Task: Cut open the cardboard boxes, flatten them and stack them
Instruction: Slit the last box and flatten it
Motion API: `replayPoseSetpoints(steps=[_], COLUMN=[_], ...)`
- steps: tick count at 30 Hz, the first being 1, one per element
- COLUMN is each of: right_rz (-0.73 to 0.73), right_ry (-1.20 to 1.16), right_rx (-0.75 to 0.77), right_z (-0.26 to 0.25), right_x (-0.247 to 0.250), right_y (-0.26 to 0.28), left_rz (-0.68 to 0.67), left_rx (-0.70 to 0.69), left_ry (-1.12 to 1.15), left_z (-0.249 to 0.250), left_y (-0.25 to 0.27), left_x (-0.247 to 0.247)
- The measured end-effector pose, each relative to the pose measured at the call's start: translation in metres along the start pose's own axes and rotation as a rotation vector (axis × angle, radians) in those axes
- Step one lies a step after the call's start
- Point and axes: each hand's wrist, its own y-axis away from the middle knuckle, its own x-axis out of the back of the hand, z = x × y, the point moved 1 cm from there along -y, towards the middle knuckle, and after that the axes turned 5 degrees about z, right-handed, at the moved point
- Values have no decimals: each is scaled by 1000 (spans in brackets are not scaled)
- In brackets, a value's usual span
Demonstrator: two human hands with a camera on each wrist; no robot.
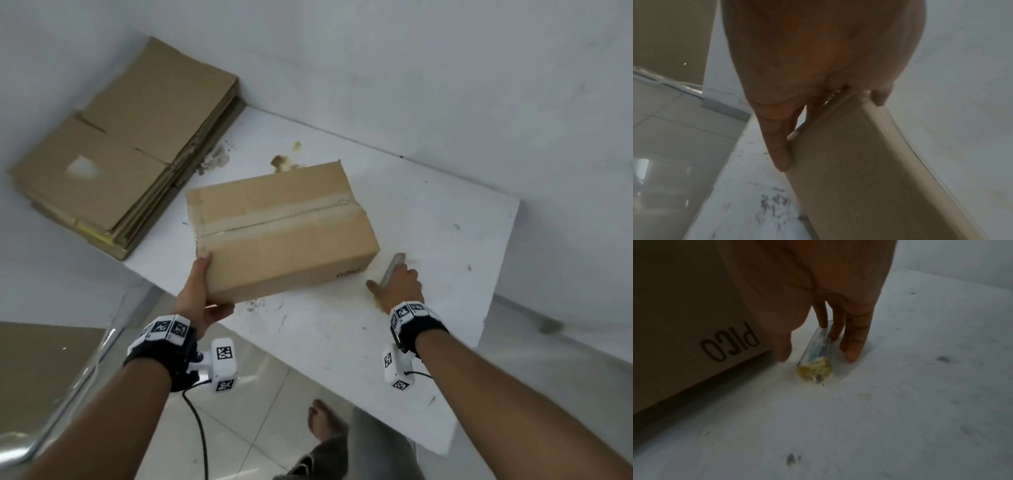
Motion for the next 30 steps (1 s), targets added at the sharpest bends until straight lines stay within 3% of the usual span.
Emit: replayPoseSetpoints(steps=[4, 7, 10, 12, 16, 19, 22, 25, 28, 30], right_rz=[18, 120, 306, 356, 165, 53, 84, 193, 235, 212], right_ry=[-85, -298, -449, -509, -966, -953, -1006, -1049, -910, -792], right_rx=[-52, -41, -24, 14, -46, 48, 108, 28, -6, 49], right_z=[-18, -35, -57, -72, -110, -138, -159, -172, -184, -201], right_x=[-6, 16, 58, 86, 129, 140, 136, 130, 124, 121], right_y=[-32, -56, -70, -75, -63, -42, -29, -24, -25, -25], left_rz=[89, 76, 65, 59, -23, -208, -411, -488, -514, -497], left_rx=[65, 7, -191, -347, -526, -833, -1048, -1018, -984, -973], left_ry=[-112, -254, -471, -631, -788, -984, -1217, -1270, -1142, -1053], left_z=[22, 50, 87, 111, 161, 191, 219, 235, 231, 221], left_y=[-46, -77, -101, -116, -138, -154, -168, -182, -188, -187], left_x=[-7, -16, -34, -48, -84, -112, -137, -153, -149, -139])
